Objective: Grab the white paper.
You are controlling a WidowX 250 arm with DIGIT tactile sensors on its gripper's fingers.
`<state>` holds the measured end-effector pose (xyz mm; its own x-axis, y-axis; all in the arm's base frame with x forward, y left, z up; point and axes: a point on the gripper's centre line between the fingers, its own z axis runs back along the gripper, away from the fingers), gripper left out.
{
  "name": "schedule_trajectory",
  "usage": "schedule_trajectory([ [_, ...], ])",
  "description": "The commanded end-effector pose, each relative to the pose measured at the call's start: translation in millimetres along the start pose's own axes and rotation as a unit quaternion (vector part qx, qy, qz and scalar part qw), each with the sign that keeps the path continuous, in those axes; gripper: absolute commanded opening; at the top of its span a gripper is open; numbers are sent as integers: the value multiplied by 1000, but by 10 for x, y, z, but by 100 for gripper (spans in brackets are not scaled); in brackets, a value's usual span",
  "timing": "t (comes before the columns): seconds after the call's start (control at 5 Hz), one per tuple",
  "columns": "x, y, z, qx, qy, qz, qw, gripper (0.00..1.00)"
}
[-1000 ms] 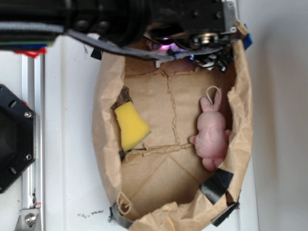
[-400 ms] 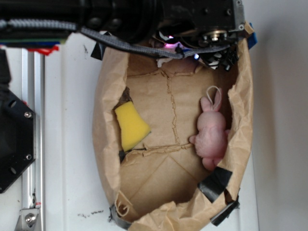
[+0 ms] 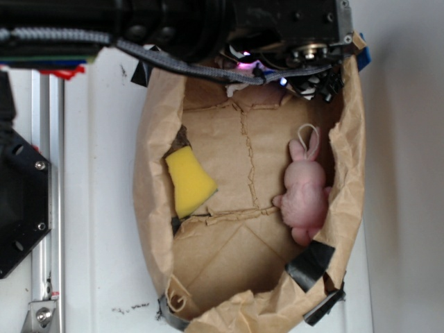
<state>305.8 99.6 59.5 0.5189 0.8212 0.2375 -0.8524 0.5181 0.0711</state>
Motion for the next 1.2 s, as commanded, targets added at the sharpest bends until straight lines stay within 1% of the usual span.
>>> schedule_trajectory([
  [0.0, 42, 172, 62, -9, -27, 9, 1000, 100],
  [0.2, -63, 204, 38, -5, -29, -1, 1000, 100],
  [0.6, -100, 215, 55, -7, -29, -3, 1000, 100],
  [0.8, -89, 215, 58, -9, -29, 3, 1000, 96],
  [1.0, -69, 217, 38, -13, -23, 11, 1000, 0],
])
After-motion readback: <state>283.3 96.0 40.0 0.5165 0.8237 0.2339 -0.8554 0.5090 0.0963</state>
